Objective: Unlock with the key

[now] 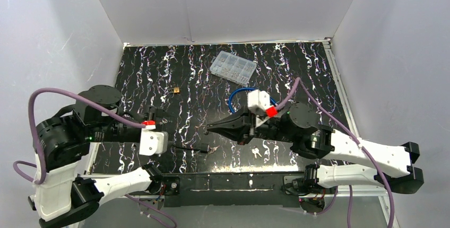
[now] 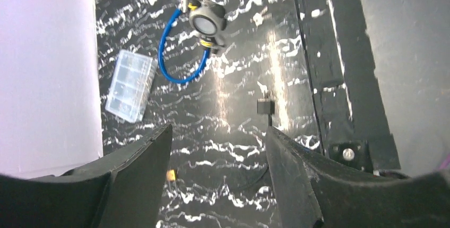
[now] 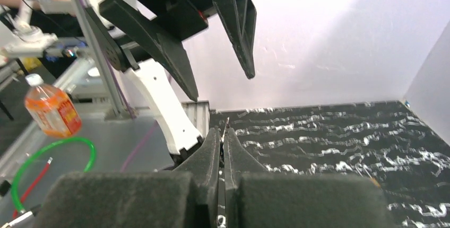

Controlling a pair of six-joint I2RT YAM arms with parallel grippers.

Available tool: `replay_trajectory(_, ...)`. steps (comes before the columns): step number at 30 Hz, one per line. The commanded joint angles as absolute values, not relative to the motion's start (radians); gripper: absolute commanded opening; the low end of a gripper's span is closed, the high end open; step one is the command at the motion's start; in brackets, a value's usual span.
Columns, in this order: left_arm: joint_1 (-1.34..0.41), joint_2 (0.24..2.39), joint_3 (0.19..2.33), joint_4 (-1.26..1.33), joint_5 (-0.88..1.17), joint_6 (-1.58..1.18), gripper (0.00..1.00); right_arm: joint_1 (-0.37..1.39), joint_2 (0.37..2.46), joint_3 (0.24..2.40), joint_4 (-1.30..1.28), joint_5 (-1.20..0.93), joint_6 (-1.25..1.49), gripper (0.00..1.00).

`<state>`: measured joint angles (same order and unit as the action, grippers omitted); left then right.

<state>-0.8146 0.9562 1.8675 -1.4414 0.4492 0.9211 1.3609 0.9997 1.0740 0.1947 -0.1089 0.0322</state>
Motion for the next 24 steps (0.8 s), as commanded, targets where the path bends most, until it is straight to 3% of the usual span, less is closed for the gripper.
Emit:
replay_trajectory(1, -0.815, 0.988, 1.909, -1.314, 0.582, 0.782, 0.63, 1.359, 0.955, 1.043, 0.385, -0.164, 0.119, 0.01)
replay_trajectory(7, -0.816, 0.978, 1.907, -1.086, 0.635, 0.543, 0.62, 1.359, 0.948, 1.060, 0.436, -0.224, 0.158, 0.01)
replay_trajectory(17, -0.813, 0.992, 1.893, -1.012, 0.817, 0.327, 0.65, 1.359, 0.984, 1.126, 0.454, -0.293, 0.171, 0.01)
replay_trajectory(19, -0.813, 0.993, 1.891, -1.007, 0.854, 0.309, 0.59, 1.359, 0.989, 1.137, 0.460, -0.305, 0.175, 0.01)
replay_trajectory(22, -0.808, 0.997, 1.901, -0.995, 0.903, 0.284, 0.37, 1.359, 0.995, 1.149, 0.464, -0.310, 0.175, 0.01)
replay_trajectory(24, -0.806, 1.002, 1.908, -0.994, 0.913, 0.269, 0.33, 1.359, 1.000, 1.158, 0.461, -0.311, 0.174, 0.01)
